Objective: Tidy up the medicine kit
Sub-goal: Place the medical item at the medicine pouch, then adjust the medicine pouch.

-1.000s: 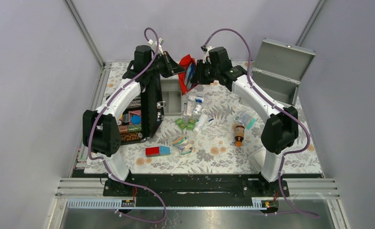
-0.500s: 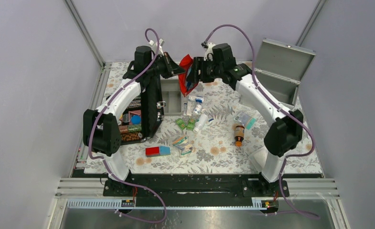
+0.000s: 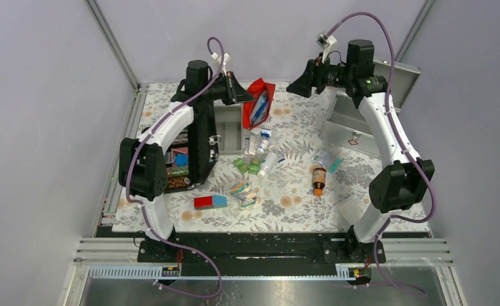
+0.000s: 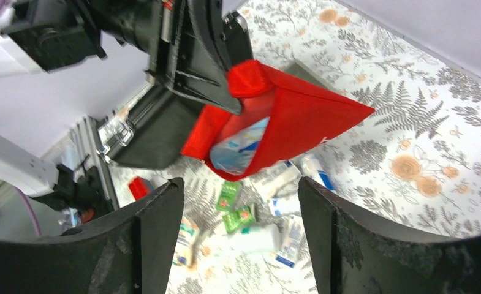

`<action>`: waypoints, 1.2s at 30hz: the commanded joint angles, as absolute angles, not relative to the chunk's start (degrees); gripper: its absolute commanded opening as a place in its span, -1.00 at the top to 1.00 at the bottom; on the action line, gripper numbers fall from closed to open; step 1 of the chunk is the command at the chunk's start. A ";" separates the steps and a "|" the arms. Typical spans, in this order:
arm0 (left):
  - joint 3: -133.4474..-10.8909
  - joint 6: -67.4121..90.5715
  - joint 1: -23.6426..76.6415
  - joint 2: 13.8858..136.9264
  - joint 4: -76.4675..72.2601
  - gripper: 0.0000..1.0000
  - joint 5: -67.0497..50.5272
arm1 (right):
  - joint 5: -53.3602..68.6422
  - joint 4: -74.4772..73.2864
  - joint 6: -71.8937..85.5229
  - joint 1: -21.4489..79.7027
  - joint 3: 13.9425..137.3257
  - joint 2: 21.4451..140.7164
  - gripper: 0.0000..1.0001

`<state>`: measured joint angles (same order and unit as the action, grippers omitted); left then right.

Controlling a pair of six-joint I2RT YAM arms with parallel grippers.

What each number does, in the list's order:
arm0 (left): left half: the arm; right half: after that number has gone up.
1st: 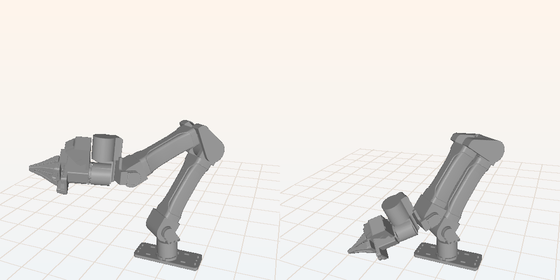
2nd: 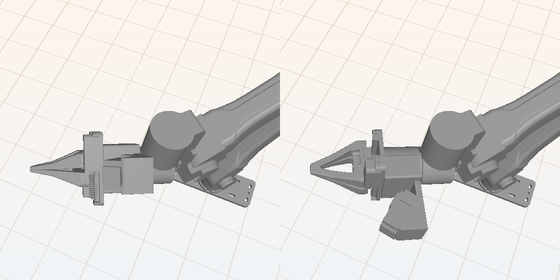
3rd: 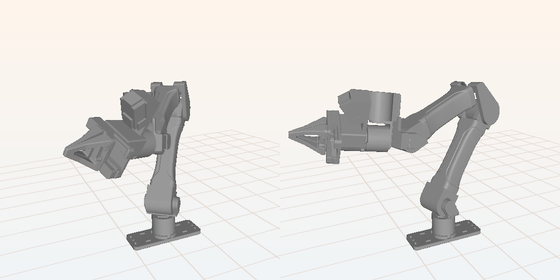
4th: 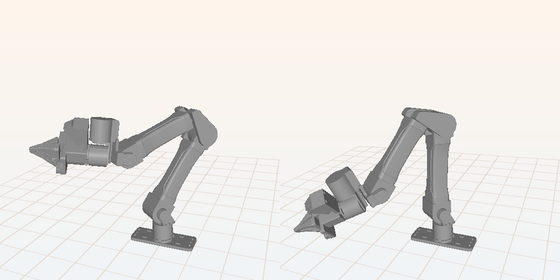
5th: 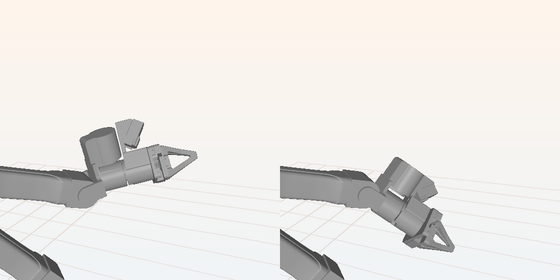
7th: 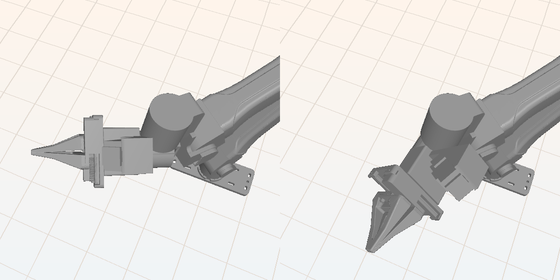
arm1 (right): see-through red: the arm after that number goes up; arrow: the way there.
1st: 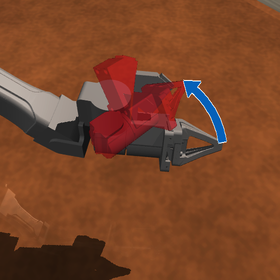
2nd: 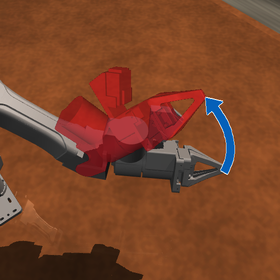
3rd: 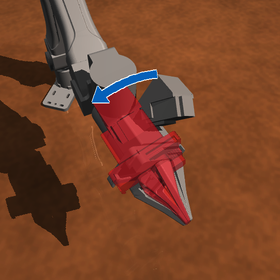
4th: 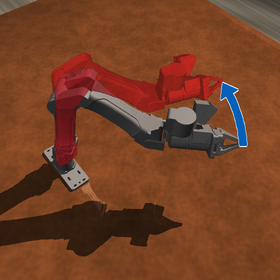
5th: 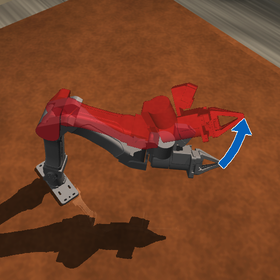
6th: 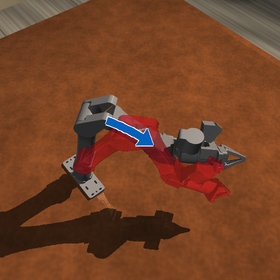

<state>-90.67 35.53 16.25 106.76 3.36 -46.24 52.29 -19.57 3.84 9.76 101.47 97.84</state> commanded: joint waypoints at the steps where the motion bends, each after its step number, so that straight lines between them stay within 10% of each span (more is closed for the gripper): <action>1: -96.09 27.26 17.47 105.69 1.47 1.00 -56.91 | 58.19 -29.89 -14.85 8.98 106.14 98.80 -0.48; 18: -103.10 -43.12 22.92 101.08 56.82 1.00 -55.72 | 58.65 -61.91 -56.16 12.92 106.10 96.48 -0.45; 36: -90.91 -48.60 26.26 95.83 47.06 1.00 -51.97 | 51.64 -59.91 -66.22 24.05 97.52 94.78 -0.47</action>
<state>-92.68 -49.17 25.96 100.27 54.87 -51.09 52.05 -66.48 -69.01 22.52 100.14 97.34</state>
